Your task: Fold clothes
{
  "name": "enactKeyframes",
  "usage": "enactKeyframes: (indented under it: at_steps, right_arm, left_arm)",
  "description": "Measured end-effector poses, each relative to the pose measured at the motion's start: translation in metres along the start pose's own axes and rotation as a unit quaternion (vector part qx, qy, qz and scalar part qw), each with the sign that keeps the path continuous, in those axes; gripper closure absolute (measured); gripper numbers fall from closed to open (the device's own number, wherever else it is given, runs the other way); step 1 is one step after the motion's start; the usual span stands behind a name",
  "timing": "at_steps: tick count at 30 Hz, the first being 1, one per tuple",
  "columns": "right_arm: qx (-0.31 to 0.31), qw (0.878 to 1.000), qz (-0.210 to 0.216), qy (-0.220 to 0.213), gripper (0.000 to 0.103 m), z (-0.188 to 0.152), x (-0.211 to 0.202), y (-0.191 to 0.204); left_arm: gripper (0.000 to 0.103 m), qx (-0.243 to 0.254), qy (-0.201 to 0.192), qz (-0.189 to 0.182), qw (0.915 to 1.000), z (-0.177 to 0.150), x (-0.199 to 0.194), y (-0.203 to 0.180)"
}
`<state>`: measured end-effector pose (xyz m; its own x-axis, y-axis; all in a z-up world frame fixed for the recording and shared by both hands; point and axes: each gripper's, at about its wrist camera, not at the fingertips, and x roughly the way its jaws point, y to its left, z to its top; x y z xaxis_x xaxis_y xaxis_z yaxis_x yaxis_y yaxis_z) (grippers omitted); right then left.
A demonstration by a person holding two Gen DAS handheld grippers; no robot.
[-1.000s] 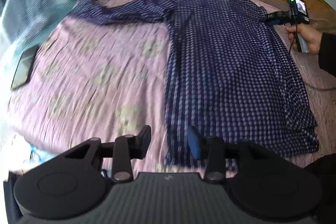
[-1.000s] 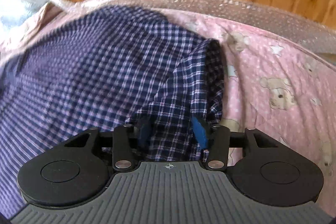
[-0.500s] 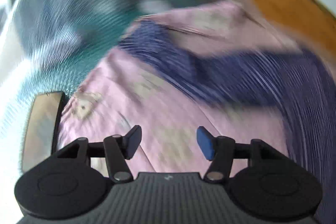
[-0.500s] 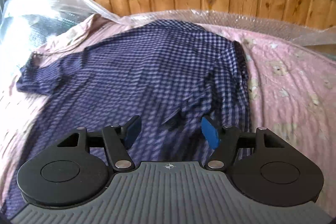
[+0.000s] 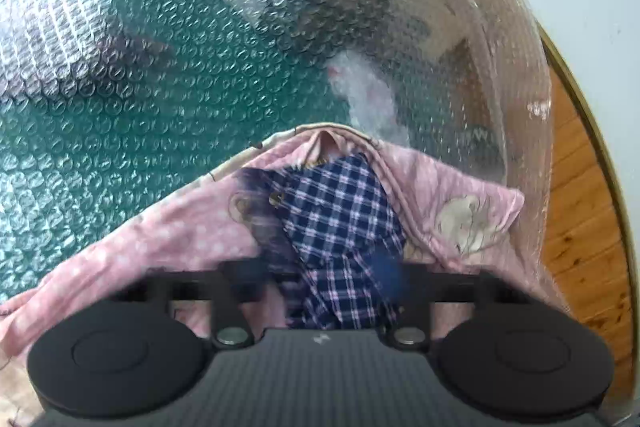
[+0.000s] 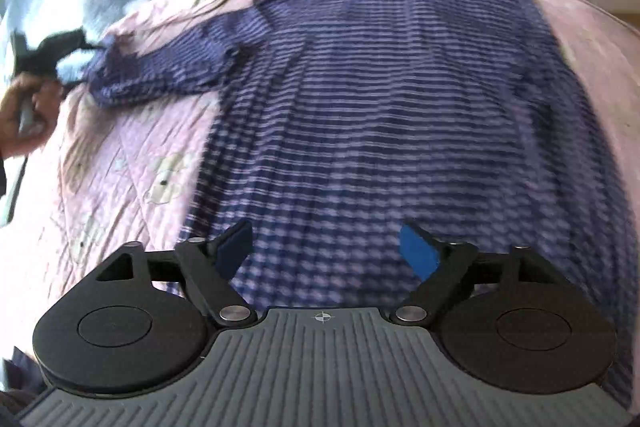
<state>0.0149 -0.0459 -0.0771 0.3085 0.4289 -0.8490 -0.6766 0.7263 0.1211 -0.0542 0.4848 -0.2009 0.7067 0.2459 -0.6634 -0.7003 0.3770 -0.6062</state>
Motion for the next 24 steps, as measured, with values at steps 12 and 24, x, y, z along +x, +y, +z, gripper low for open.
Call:
enactKeyframes:
  at_steps: [12,24]
  right_arm:
    - [0.136,0.986,0.089,-0.023,0.021,0.023,0.020,-0.005]
    - [0.496,0.781,0.369,-0.089,0.005,-0.007,0.061,-0.103]
  left_arm:
    - [0.095,0.375,-0.055,-0.258,0.8887,-0.115,-0.150,-0.212]
    - [0.095,0.639,0.042,-0.267,0.7203,-0.326,-0.148,-0.227]
